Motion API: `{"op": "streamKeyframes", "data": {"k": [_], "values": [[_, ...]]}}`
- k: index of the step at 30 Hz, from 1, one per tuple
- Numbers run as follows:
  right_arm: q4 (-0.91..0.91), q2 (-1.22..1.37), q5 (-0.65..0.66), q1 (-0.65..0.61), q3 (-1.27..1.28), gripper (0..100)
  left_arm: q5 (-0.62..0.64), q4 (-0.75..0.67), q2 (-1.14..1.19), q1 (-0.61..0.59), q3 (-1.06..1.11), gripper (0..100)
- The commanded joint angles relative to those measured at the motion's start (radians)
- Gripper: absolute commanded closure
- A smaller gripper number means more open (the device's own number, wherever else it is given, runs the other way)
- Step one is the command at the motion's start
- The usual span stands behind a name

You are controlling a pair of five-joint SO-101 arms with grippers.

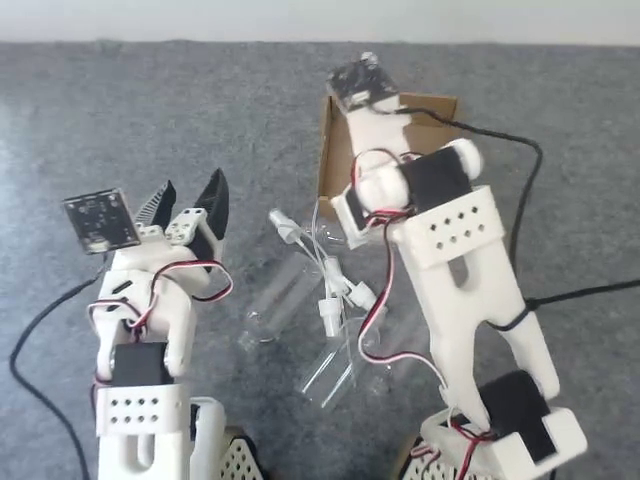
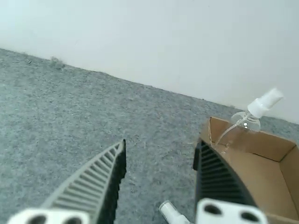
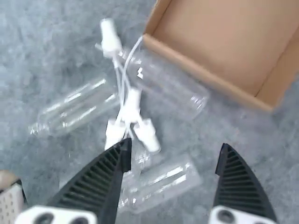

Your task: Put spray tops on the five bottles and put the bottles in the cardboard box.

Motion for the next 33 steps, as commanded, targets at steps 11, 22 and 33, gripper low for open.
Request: {"op": "streamKeyframes", "data": {"k": [11,22,33], "values": [[0.044,-0.068,-0.265,-0.084,0.256,74.5,0.086,-0.049,0.005,-0.052,-0.016,78],[0.042,-0.228,-0.33,-0.183,0.408,74.5,0.084,-0.049,0.005,-0.052,-0.015,78],[-0.137,-0.424,-0.548,-0.3,0.709,74.2,0.083,-0.051,0.005,-0.049,-0.015,78]]}}
